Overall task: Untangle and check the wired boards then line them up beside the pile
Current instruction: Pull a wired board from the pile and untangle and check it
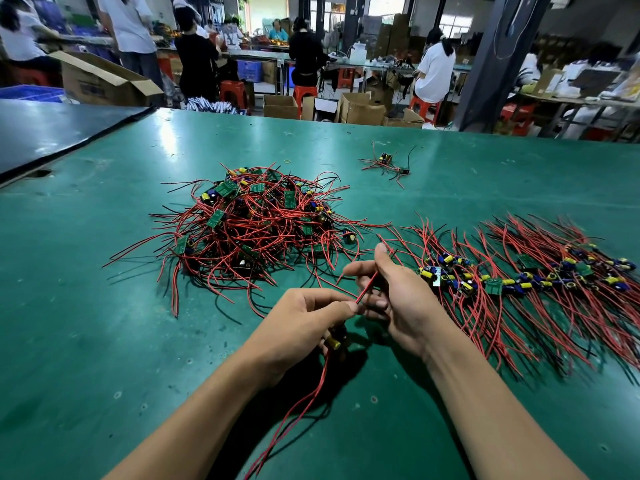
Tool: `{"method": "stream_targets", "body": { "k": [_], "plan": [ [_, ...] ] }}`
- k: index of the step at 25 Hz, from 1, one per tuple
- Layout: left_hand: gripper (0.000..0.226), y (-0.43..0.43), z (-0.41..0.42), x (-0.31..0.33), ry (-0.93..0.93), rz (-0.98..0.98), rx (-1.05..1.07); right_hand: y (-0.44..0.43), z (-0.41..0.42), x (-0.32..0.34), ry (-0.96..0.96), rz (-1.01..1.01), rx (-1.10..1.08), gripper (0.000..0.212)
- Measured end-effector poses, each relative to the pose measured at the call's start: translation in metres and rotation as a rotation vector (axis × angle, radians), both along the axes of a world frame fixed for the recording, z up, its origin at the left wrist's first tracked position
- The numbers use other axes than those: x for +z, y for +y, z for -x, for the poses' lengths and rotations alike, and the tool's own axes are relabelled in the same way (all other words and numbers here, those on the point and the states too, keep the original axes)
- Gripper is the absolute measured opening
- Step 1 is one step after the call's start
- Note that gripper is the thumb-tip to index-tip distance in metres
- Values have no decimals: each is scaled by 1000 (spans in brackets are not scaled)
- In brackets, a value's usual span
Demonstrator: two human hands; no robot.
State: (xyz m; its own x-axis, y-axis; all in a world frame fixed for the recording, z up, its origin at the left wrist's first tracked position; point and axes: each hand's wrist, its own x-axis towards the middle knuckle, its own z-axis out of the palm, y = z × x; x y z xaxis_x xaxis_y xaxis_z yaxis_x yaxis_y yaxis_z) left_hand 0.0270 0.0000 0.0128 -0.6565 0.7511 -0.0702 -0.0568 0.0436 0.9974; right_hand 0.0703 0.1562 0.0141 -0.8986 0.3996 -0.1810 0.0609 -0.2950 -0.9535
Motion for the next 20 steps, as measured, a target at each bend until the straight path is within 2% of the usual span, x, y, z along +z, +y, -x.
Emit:
{"method": "stream_targets", "body": {
  "k": [4, 6, 10, 14, 18, 20],
  "plan": [
    [19, 2, -3, -2, 167, 11, -23, -6, 1, -1, -3, 57, 38, 66],
    [17, 3, -4, -3, 188, -7, -14, -8, 1, 0, 4, 52, 61, 64],
    [17, 5, -6, -7, 58, -78, 19, -13, -4, 3, -47, -40, 110, 54],
    [17, 2, 1, -10, -1, -103, 60, -26, -15, 0, -55, -64, 285, 39],
    [19, 0, 4, -11, -45, -100, 35, -24, -15, 2, -64, -192, 318, 50],
    [22, 1, 3, -10, -61, -101, 37, -17, -13, 3, -88, -288, 297, 49]
  ]
}}
